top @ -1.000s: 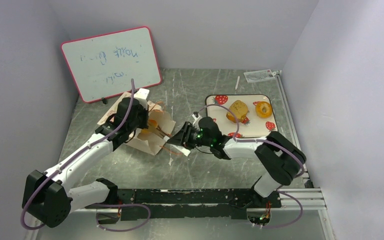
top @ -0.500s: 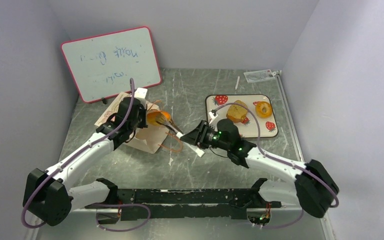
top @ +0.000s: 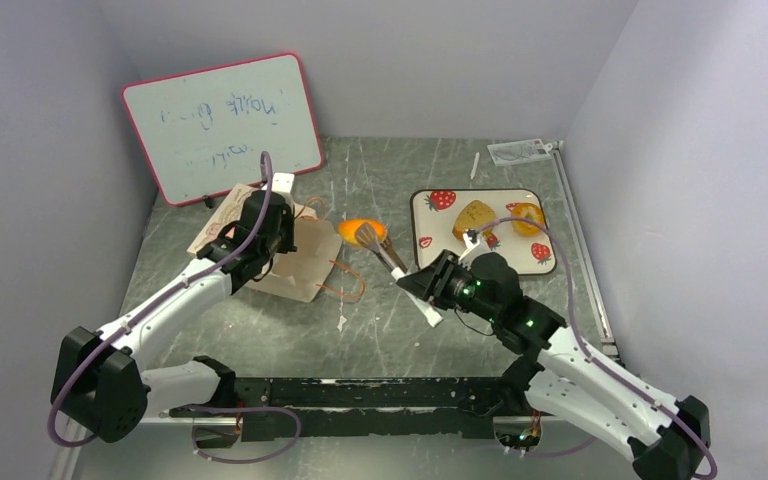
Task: Take the fake bread out of the paper bag
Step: Place the fake bread in the container.
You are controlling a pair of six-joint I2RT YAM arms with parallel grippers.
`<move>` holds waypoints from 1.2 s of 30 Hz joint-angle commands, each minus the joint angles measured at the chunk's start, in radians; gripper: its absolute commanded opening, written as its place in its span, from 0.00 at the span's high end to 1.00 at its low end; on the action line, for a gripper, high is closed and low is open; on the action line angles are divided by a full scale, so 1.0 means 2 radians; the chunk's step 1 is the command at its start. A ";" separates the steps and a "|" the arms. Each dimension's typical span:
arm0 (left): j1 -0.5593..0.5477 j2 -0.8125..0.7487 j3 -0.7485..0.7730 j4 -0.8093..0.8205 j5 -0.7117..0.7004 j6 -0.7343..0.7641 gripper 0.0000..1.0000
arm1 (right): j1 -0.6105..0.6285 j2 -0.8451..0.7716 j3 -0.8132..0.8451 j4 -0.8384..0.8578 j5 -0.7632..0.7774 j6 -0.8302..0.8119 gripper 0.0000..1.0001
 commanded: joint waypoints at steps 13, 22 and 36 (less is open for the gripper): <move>-0.003 -0.012 0.020 -0.026 0.002 0.015 0.93 | -0.005 0.006 0.085 -0.103 0.179 -0.065 1.00; -0.003 -0.020 0.029 -0.043 0.015 0.021 0.93 | -0.034 0.054 0.090 -0.076 0.225 -0.117 1.00; -0.003 -0.039 0.031 -0.067 0.019 0.031 0.93 | -0.094 0.144 0.085 0.008 0.227 -0.195 1.00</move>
